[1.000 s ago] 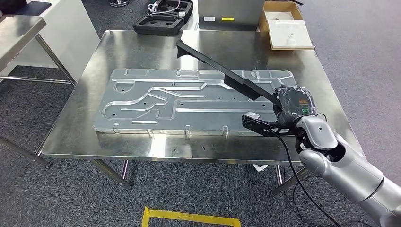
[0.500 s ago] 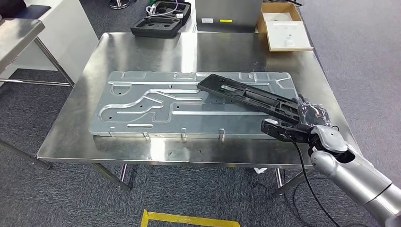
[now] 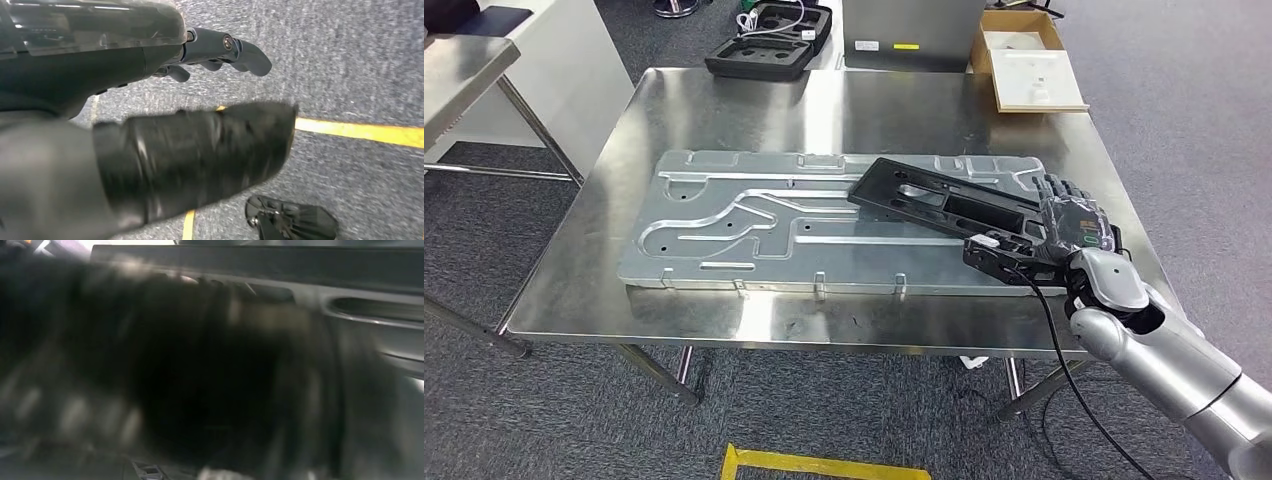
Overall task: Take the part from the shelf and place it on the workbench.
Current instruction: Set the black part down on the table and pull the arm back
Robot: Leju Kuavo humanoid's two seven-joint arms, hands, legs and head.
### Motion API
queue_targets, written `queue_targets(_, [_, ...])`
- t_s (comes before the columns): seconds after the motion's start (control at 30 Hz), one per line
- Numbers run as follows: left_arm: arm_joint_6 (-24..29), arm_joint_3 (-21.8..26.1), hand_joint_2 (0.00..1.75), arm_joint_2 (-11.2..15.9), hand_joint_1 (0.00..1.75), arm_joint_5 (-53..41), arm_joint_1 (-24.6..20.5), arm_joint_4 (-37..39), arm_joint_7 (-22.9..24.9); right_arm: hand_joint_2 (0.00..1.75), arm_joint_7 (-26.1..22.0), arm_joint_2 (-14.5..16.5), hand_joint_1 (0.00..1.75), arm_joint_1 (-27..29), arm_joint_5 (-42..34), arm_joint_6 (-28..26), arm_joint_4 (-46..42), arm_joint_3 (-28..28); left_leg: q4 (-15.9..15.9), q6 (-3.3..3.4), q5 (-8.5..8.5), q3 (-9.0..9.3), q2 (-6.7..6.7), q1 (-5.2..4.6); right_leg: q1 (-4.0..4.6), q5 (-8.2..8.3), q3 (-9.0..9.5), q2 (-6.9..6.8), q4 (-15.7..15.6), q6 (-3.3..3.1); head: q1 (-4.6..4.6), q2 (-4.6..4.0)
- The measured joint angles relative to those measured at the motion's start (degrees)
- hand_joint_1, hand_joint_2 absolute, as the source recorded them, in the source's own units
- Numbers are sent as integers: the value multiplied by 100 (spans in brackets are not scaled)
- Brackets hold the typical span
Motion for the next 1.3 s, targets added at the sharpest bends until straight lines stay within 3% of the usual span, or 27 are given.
queue_targets(0.07, [4,1,0,-10,0,-1,0,0,4,0,1,7,0,-21,4,0,-16,1,-78,74,47,39,6,29,1,-180,-115,-3,263,44,7,0])
queue_targets(0.13, [10,1,0,-18,0,-2,1,0,7,0,2,10,0,-32,6,-1,-20,4,-96,113,58,49,10,29,3,-525,-438,-4,956,70,11,0])
queue_targets(0.2, [36,1,0,-22,0,-4,5,0,28,0,-11,16,0,-22,13,-14,-19,22,-84,124,50,47,9,21,4,-682,-712,-4,1510,93,10,0])
queue_targets(0.23, [61,1,0,-25,0,-7,7,0,51,0,-27,22,0,-21,18,-33,-22,34,-70,123,45,47,8,20,3,-607,-716,-5,1500,96,10,0])
queue_targets(0.27, [92,1,0,-28,0,-14,8,0,77,0,-54,30,0,-29,18,-63,-34,45,-49,118,35,47,6,20,0,-440,-609,-8,1265,94,11,0])
queue_targets(0.3, [127,2,0,-33,0,-23,8,0,105,0,-88,39,0,-45,2,-103,-56,53,-20,105,20,46,3,21,-4,-239,-428,-13,885,87,13,0])
queue_targets(0.37, [193,2,0,-44,0,-46,5,0,145,0,-174,73,0,-93,-92,-203,-122,59,46,59,-18,17,-3,0,9,-10,-108,-20,240,43,9,0])
queue_targets(0.4, [226,2,0,-48,0,-56,3,0,156,0,-222,94,0,-112,-152,-245,-166,62,67,32,-25,0,-4,-10,19,16,-43,-20,98,13,5,0])
queue_targets(0.53, [270,0,0,-66,0,-96,11,0,179,0,-374,199,0,-199,-222,-290,-375,103,128,-80,-75,-63,-2,-17,8,70,-60,-22,23,-132,-2,0])
queue_targets(0.6, [289,-2,0,-70,0,-105,0,0,184,0,-418,272,0,-258,-247,-322,-498,124,549,-154,-381,-238,4,3,-13,113,-75,-35,-12,-197,-21,0])
queue_targets(0.67, [332,-7,0,-72,0,-108,-10,0,185,0,-463,351,0,-278,-449,-421,-599,146,1254,-214,-762,-517,6,24,-10,138,-108,-47,-15,-224,-34,0])
queue_targets(0.7, [350,-9,0,-72,0,-112,-10,0,187,0,-488,393,0,-278,-628,-500,-638,159,1502,-229,-853,-603,6,32,-7,150,-125,-50,-14,-226,-33,0])
queue_targets(0.73, [366,-11,0,-73,0,-116,-4,0,190,0,-515,432,0,-277,-828,-593,-672,170,1560,-234,-842,-596,6,36,-6,164,-143,-51,-14,-223,-34,0])
queue_targets(0.77, [377,-13,0,-73,0,-120,0,0,192,0,-542,467,0,-276,-1010,-702,-699,178,1401,-228,-735,-482,6,37,-5,179,-157,-50,-14,-213,-34,0])
queue_targets(0.87, [408,-13,0,-74,0,-119,-6,0,195,0,-629,523,0,-269,-1309,-1150,-756,184,293,-160,-333,163,1,24,6,224,-178,-51,-13,-160,-32,0])
queue_targets(0.93, [437,-13,0,-75,0,-113,-11,0,197,0,-734,551,0,-230,-1633,-1483,-776,180,-21,-102,-268,321,-1,-1,21,265,-186,-54,-27,-97,-27,0])
queue_targets(1.03, [468,-13,0,-84,0,-103,-3,0,208,0,-903,596,0,-104,-2324,-1792,-781,160,-82,10,-157,306,10,9,19,269,-205,-50,-25,6,-22,0])
queue_targets(1.1, [480,-13,0,-92,0,-103,-8,0,211,0,-999,622,0,-29,-2726,-2086,-778,113,-138,96,-65,270,26,27,15,-48,-359,-36,335,41,-8,0])
queue_targets(1.17, [489,-13,0,-98,0,-103,-10,0,222,0,-1103,658,0,54,-2988,-2521,-770,40,-136,143,-12,191,35,15,15,-513,-617,-26,1060,59,5,0])
queue_targets(1.2, [493,-13,0,-99,0,-103,-8,0,231,0,-1133,680,0,101,-3064,-2740,-767,2,-129,150,8,151,36,10,15,-647,-699,-24,1364,67,7,0])
queue_targets(1.23, [497,-14,0,-100,0,-102,-6,0,239,0,-1140,705,0,146,-3126,-2947,-765,-30,-118,150,26,113,35,7,14,-680,-703,-24,1505,71,7,0])
queue_targets(1.27, [501,-14,0,-100,0,-98,-4,0,243,0,-1136,731,0,180,-3183,-3142,-764,-58,-101,145,42,77,34,6,12,-606,-590,-25,1414,69,8,0])
queue_targets(1.3, [503,-15,0,-101,0,-95,-3,0,244,0,-1142,758,0,199,-3230,-3329,-764,-84,-76,139,51,46,33,6,11,-462,-375,-27,1113,61,8,0])
